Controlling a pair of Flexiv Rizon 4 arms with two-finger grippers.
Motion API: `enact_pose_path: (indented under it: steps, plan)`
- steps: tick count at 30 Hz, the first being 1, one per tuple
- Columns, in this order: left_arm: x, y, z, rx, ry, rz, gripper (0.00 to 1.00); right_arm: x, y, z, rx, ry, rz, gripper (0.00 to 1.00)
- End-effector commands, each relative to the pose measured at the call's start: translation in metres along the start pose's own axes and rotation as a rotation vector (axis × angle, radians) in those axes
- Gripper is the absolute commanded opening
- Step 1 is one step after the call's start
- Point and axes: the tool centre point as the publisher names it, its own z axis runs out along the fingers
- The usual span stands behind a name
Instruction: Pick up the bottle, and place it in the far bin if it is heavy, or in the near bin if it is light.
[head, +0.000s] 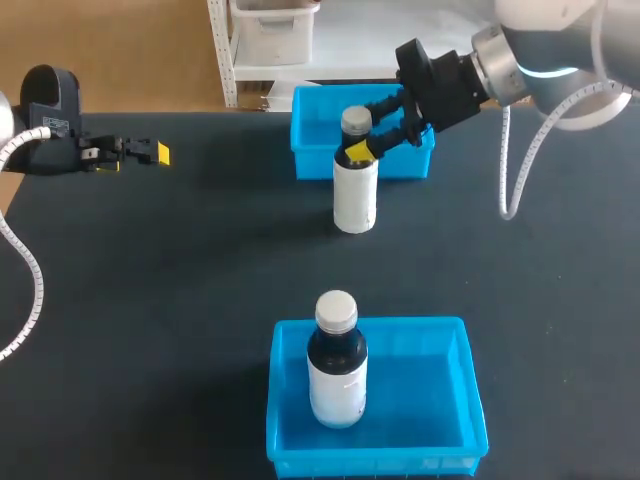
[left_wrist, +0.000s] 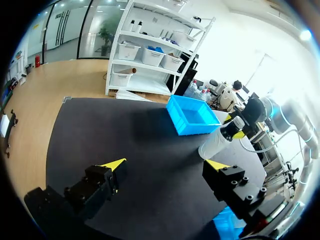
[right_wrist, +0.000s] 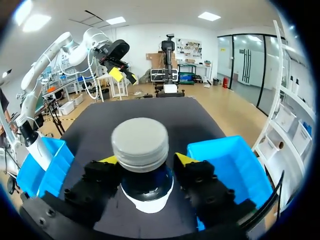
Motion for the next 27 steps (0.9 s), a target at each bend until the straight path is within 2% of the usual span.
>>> enact_pose_path:
  steps: [1,4,6,8,9,10,18,27]
  plan:
    - [0.000,0.000,0.000,0.000,0.000,0.000,1.00,0.000,0.001,0.001,0.000,-0.003,-0.001,0.48]
    - [0.000,0.000,0.000,0.000,0.000,0.000,1.00,0.000,0.002,0.002,0.000,-0.006,0.000,0.43]
    - [0.000,0.000,0.000,0.000,0.000,0.000,1.00,0.001,0.002,0.001,0.000,-0.007,0.000,0.36]
    - [0.000,0.000,0.000,0.000,0.000,0.000,1.00,0.000,0.003,0.001,0.001,-0.008,-0.001,0.20]
    - [0.000,0.000,0.000,0.000,0.000,0.000,1.00,0.000,0.004,0.000,0.002,-0.009,-0.002,0.04]
    - [0.000,0.000,0.000,0.000,0.000,0.000,1.00,-0.001,0.005,-0.001,0.003,-0.010,-0.003,0.00]
    - [0.000,0.000,0.000,0.000,0.000,0.000,1.00,-0.010,0.015,-0.023,0.025,-0.018,-0.011,0.00]
    - [0.000,0.000,0.000,0.000,0.000,0.000,1.00,-0.011,0.022,-0.077,0.121,-0.017,0.028,0.00]
